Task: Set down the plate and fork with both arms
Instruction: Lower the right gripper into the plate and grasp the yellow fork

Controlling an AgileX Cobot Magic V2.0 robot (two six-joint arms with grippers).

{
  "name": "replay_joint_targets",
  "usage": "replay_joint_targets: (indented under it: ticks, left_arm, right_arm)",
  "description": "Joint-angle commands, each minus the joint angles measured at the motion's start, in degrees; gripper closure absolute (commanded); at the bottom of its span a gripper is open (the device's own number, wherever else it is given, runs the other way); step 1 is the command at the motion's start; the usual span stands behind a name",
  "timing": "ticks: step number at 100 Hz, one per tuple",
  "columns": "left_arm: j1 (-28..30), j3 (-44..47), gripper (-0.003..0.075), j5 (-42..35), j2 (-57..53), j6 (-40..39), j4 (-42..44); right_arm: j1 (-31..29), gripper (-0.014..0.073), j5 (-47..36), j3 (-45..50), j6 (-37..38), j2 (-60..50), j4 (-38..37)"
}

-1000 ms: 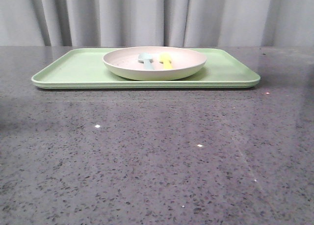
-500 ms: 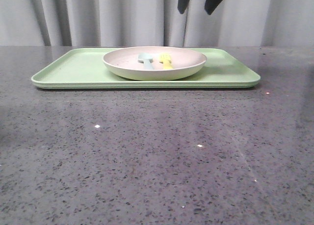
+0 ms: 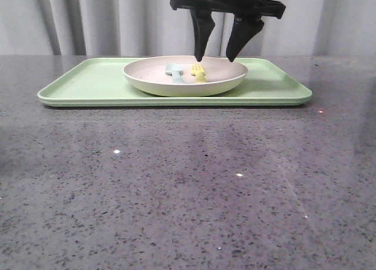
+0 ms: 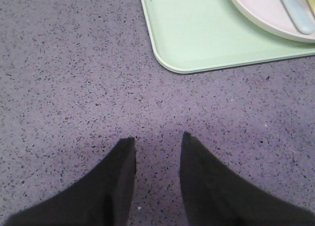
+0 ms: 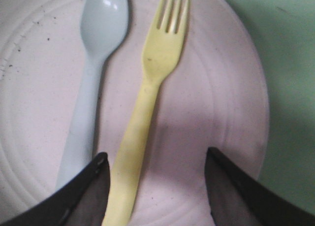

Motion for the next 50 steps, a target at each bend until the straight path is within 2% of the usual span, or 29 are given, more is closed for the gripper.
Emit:
replay_joint_targets:
  ticks: [1, 50]
  left_arm:
    - [0.1, -1.6, 0.0491, -3.2, -0.6, -0.7, 0.3]
    - [0.1, -1.6, 0.0491, -3.2, -0.6, -0.7, 0.3]
  right_arm:
    - [-0.1, 0.0158, -1.5, -1.8, 0.6, -2.7, 1.5]
    - [-0.1, 0.0158, -2.1, -1.8, 2.9, -0.2, 2.9]
